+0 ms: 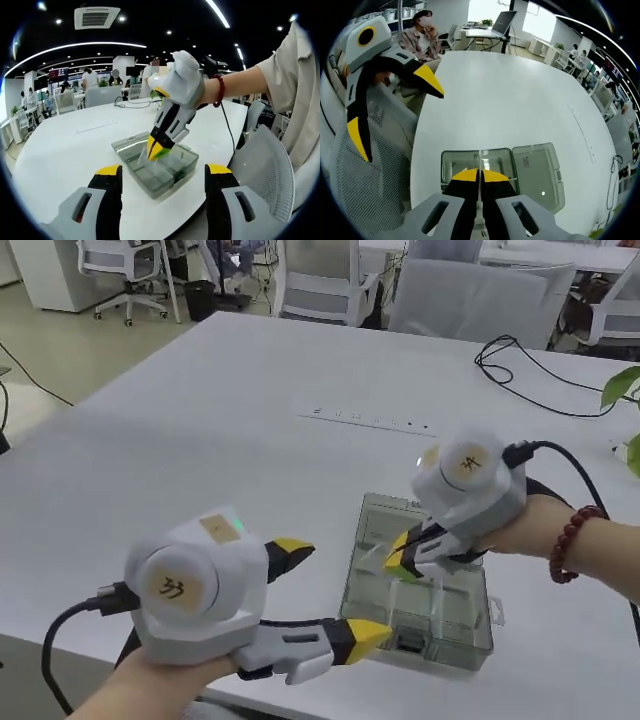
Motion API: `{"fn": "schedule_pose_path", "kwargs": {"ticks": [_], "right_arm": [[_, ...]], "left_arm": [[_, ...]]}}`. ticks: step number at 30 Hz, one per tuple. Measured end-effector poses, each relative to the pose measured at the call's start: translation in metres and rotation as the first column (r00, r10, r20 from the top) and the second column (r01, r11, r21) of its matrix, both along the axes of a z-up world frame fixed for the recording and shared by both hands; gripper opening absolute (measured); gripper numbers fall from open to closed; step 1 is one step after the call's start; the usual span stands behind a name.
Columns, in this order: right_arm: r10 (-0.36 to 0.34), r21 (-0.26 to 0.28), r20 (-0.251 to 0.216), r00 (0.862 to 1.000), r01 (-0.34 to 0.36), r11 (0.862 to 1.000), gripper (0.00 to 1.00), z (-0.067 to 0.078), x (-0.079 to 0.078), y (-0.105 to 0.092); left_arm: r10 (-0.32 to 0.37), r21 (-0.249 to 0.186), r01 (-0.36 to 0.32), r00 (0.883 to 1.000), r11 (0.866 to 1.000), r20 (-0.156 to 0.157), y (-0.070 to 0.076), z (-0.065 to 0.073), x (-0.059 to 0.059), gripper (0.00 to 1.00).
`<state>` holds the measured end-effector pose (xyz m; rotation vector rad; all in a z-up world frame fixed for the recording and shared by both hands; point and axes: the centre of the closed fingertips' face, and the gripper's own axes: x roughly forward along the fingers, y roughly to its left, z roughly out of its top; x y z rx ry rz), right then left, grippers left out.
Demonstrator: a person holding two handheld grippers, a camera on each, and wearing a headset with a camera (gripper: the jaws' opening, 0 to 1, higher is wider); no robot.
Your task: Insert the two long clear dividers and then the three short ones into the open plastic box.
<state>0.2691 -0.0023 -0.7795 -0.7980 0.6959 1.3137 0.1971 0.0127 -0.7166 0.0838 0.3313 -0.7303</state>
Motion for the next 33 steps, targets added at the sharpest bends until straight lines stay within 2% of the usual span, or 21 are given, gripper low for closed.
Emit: {"fn": "schedule_pose_path", "kwargs": {"ticks": [2,5,18,33], "right_arm": [[0.024,-0.022,0.013,1.0,-0.024,0.999,0.02,-0.004,0.0,0.002],[0.031,-0.038,0.008,0.999,-0.031,0.999,0.02,-0.009,0.001,0.003],[0.114,-0.078,-0.001,0.993,-0.114,0.99,0.02,-0.024,-0.001,0.005],[0.106,-0.125,-0.036,0.994,-0.11,0.986,0.02,-0.041,0.0,0.008]], "left_arm": [[0.004,0.002,-0.004,1.0,1.0,0.004,0.001,0.0,0.001,0.67],[0.009,-0.005,-0.009,1.0,1.0,0.006,0.002,0.001,0.001,0.67],[0.013,0.002,-0.013,1.0,1.0,0.002,0.003,0.0,0.001,0.67],[0.022,0.0,-0.022,1.0,1.0,0.001,0.004,0.0,0.001,0.67]]}}
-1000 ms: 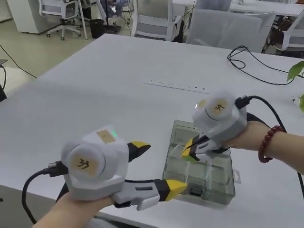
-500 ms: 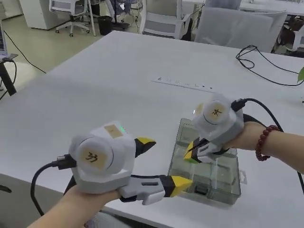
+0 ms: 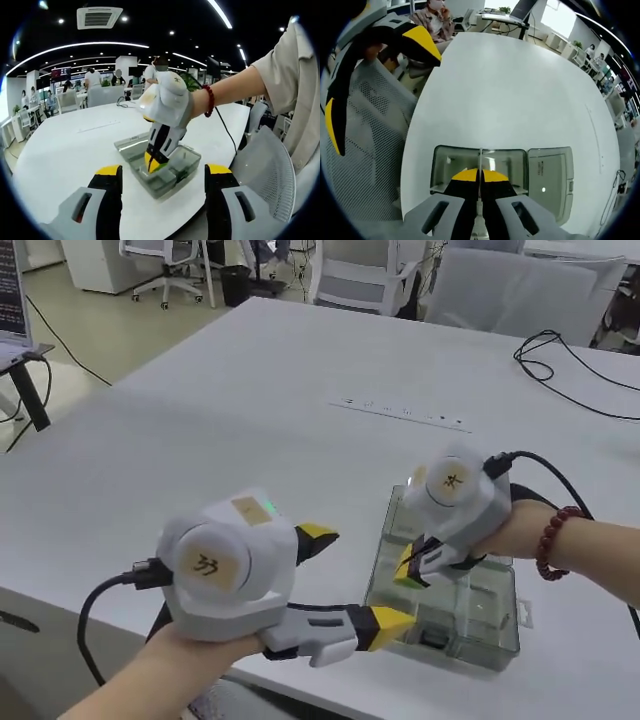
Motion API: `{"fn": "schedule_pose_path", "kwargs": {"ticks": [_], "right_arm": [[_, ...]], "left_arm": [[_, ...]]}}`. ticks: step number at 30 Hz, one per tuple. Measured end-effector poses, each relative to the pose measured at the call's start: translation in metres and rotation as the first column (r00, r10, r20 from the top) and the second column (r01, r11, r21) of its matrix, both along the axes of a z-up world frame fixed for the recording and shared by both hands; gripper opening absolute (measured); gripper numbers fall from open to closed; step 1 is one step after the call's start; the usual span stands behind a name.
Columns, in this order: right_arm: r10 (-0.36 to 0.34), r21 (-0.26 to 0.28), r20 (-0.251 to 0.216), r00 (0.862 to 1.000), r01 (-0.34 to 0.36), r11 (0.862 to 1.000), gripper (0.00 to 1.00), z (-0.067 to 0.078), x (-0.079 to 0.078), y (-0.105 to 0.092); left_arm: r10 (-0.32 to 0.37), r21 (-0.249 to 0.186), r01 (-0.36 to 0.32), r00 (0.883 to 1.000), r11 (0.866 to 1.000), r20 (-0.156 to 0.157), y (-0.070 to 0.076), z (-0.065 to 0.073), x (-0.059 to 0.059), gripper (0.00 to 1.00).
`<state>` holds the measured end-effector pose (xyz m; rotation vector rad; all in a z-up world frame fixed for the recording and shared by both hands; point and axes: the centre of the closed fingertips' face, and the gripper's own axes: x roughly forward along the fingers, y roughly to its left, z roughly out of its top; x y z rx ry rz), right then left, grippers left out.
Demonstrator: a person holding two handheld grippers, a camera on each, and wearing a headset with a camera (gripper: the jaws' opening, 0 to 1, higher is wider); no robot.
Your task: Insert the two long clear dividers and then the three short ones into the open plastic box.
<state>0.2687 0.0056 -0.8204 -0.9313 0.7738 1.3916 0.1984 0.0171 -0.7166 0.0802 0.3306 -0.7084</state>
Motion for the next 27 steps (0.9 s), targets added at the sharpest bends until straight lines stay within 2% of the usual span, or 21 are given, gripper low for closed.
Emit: {"fn": "schedule_pose_path", "kwargs": {"ticks": [8,16,19,24,27], "right_arm": [[0.0,-0.045,-0.02,1.0,-0.001,0.999,0.02,-0.004,0.001,0.0],[-0.006,-0.151,-0.026,1.0,0.002,0.989,0.02,-0.015,0.001,0.0],[-0.006,-0.171,-0.023,1.0,0.002,0.985,0.01,-0.015,0.0,0.0],[-0.008,-0.172,-0.025,1.0,0.003,0.985,0.02,-0.015,0.001,-0.002],[0.03,-0.166,-0.012,0.999,-0.032,0.986,0.03,-0.015,0.0,-0.002]], "left_arm": [[-0.006,0.013,0.006,1.0,1.0,-0.005,-0.001,-0.002,-0.001,0.67],[-0.005,0.016,0.005,1.0,1.0,-0.005,-0.001,-0.002,0.0,0.67],[0.0,0.017,0.0,1.0,1.0,-0.006,0.0,-0.002,0.0,0.67],[0.002,0.019,-0.002,1.0,1.0,-0.002,0.0,-0.002,0.001,0.67],[0.002,0.018,-0.002,1.0,1.0,0.0,0.0,-0.002,0.001,0.67]]}}
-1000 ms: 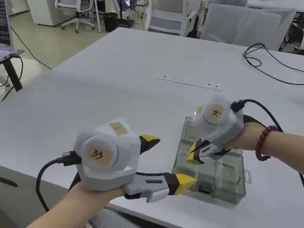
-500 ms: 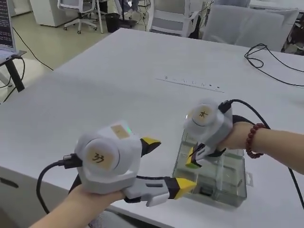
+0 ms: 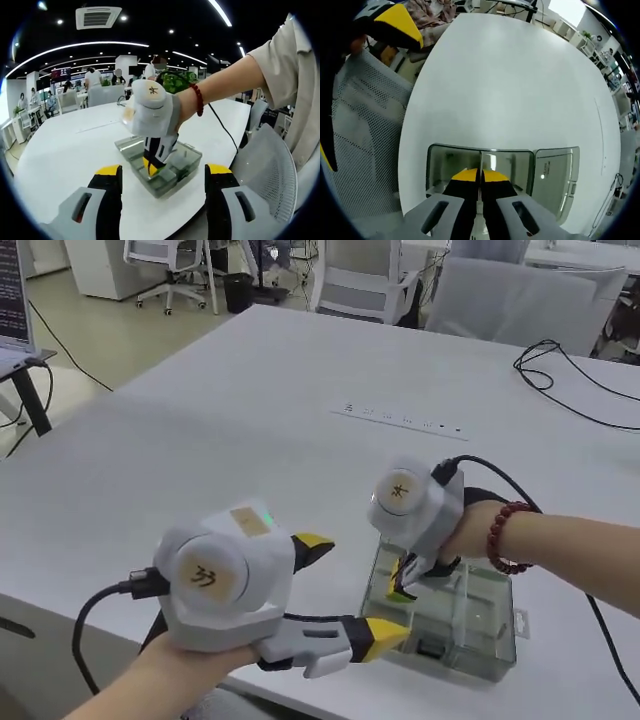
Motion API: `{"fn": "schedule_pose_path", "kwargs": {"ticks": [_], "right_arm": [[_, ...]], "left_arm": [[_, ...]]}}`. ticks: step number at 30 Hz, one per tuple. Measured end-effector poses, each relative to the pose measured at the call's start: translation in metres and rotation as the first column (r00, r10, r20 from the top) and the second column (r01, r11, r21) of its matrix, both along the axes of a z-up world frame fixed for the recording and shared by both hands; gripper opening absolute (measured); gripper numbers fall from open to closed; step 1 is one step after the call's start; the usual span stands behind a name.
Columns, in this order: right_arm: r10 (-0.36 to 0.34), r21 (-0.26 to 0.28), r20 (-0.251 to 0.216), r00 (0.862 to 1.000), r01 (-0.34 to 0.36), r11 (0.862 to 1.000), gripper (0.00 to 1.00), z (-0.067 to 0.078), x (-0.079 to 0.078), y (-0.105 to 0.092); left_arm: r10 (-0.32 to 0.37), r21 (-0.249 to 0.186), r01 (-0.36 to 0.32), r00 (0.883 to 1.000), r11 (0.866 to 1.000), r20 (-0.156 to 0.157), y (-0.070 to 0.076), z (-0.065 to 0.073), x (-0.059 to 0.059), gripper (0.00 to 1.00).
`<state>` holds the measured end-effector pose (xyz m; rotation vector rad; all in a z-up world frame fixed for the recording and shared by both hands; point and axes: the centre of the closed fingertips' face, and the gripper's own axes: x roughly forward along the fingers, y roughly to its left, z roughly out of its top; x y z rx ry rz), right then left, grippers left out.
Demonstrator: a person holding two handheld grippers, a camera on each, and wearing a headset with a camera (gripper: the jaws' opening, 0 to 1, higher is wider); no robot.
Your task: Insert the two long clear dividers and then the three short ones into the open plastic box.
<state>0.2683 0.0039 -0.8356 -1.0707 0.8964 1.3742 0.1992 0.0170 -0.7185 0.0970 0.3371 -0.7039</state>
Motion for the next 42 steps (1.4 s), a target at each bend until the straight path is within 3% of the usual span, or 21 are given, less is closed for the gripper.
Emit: {"fn": "schedule_pose_path", "kwargs": {"ticks": [5,7,15,22,33,42], "right_arm": [[0.008,0.016,0.003,1.0,-0.008,1.0,0.04,0.0,0.002,0.0],[0.0,0.026,0.004,1.0,0.0,1.0,0.04,0.0,0.002,0.001],[-0.091,0.071,0.002,0.996,0.091,0.993,0.12,0.01,0.008,0.001],[-0.142,0.109,-0.035,0.989,0.145,0.983,0.2,0.022,0.002,-0.004],[-0.194,0.168,-0.072,0.978,0.204,0.965,0.28,0.042,-0.005,-0.025],[-0.208,0.179,-0.063,0.976,0.216,0.96,0.32,0.048,-0.009,-0.054]], "left_arm": [[0.0,0.014,0.0,1.0,1.0,0.017,0.001,0.001,0.0,0.66],[-0.002,0.005,0.002,1.0,1.0,0.007,0.0,0.002,0.0,0.67],[0.003,0.004,-0.003,1.0,1.0,0.006,0.002,0.005,0.001,0.68],[-0.007,0.007,0.007,1.0,1.0,0.004,-0.001,0.007,0.0,0.71],[-0.013,0.004,0.013,1.0,1.0,0.005,-0.004,0.01,0.003,0.8],[-0.026,0.009,0.026,1.0,1.0,-0.001,-0.01,0.01,0.004,0.88]]}}
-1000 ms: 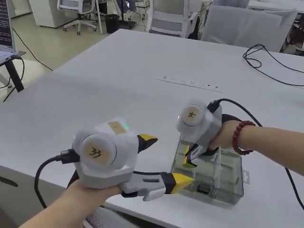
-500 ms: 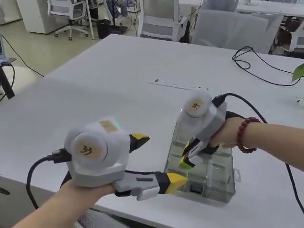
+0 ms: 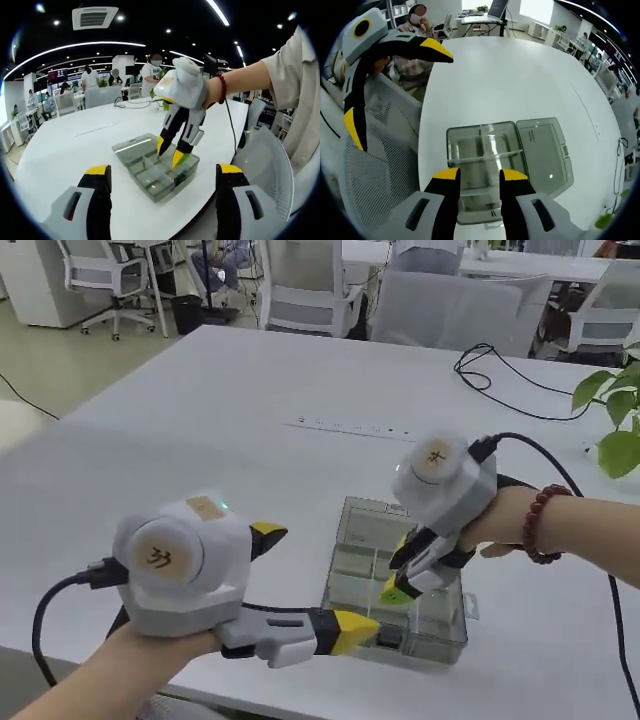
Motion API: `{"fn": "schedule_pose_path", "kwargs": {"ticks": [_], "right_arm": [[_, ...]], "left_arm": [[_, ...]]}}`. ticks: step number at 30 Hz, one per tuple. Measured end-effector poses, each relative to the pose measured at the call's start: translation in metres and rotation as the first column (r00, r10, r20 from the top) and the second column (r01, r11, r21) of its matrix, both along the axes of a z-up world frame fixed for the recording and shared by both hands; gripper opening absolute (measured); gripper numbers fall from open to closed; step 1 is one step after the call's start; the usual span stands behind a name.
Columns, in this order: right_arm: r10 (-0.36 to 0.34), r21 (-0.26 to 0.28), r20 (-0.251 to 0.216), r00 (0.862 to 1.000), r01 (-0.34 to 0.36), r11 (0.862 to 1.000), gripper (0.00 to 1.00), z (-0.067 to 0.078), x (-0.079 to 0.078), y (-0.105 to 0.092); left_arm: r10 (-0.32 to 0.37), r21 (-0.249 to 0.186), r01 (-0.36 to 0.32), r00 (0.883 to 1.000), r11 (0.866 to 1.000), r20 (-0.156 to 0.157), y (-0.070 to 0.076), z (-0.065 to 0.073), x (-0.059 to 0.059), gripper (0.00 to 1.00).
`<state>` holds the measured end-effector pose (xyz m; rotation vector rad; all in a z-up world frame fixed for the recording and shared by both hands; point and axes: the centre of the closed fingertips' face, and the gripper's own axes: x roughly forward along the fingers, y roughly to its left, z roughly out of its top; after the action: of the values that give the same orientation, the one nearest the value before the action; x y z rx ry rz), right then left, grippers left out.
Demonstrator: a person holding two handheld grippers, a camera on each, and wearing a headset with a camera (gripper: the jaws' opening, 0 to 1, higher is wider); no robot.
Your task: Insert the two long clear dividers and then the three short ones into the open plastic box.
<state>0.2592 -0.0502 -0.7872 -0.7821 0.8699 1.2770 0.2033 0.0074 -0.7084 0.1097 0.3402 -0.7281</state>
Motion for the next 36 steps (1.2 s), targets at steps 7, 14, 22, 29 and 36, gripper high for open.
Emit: {"fn": "schedule_pose_path", "kwargs": {"ticks": [7,14,22,29,36], "right_arm": [[-0.014,0.0,0.009,1.0,0.014,1.0,0.37,0.002,-0.004,-0.028],[-0.038,-0.005,0.018,0.999,0.038,0.999,0.42,0.002,-0.005,-0.057],[-0.064,-0.023,0.019,0.998,0.064,0.998,0.46,-0.005,-0.007,-0.093],[-0.061,-0.06,0.017,0.998,0.062,0.996,0.48,-0.014,-0.01,-0.124],[-0.068,-0.116,0.001,0.998,0.067,0.991,0.48,-0.029,-0.011,-0.158]], "left_arm": [[0.005,0.003,-0.005,1.0,1.0,0.003,-0.002,0.0,0.001,0.92],[-0.002,0.007,0.002,1.0,1.0,0.001,-0.007,-0.001,0.002,0.96],[0.003,0.024,-0.003,1.0,1.0,-0.002,-0.01,-0.003,0.002,0.98],[0.007,0.037,-0.007,1.0,0.999,-0.003,-0.01,-0.004,0.002,0.98],[0.009,0.048,-0.01,1.0,0.999,0.004,-0.011,-0.005,0.002,0.96]]}}
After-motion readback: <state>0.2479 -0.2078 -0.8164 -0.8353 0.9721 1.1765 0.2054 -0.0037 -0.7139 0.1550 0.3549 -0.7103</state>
